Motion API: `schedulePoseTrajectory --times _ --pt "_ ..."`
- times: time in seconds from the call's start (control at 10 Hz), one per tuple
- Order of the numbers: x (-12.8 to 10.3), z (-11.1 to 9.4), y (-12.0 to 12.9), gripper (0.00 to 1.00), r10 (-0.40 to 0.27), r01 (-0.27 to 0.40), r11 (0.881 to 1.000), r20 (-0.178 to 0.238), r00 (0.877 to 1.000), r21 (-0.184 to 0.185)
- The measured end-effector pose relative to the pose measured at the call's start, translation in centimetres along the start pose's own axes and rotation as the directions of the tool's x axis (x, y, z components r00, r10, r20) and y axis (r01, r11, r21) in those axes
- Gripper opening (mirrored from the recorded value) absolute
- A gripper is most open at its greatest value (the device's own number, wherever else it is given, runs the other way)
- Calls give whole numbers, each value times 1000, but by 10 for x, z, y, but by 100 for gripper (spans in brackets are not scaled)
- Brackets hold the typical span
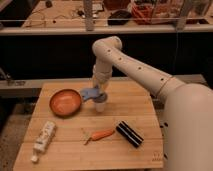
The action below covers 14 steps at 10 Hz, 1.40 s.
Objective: Place the white sponge in the ceramic cup
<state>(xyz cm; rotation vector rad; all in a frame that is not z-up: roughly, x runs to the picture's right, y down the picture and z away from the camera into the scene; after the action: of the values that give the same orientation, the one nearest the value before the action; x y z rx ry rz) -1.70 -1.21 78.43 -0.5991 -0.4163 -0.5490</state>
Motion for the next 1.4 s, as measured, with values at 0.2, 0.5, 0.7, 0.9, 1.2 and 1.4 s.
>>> schedulePoseTrajectory --times 0.2,0.5,0.7,0.9,1.2,1.4 --pt "7 0 0 2 18 -18 1000 6 1000 -1" --pt "17 -2 -4 2 55 -55 998 14 998 3" --pt "22 -2 -5 2 77 -77 997 17 997 5" --pt "27 -4 -7 2 96 -96 995 20 995 9" --pt "34 -6 -10 2 125 -125 992 25 992 17" --pt "40 -8 -11 2 147 -147 989 27 989 24"
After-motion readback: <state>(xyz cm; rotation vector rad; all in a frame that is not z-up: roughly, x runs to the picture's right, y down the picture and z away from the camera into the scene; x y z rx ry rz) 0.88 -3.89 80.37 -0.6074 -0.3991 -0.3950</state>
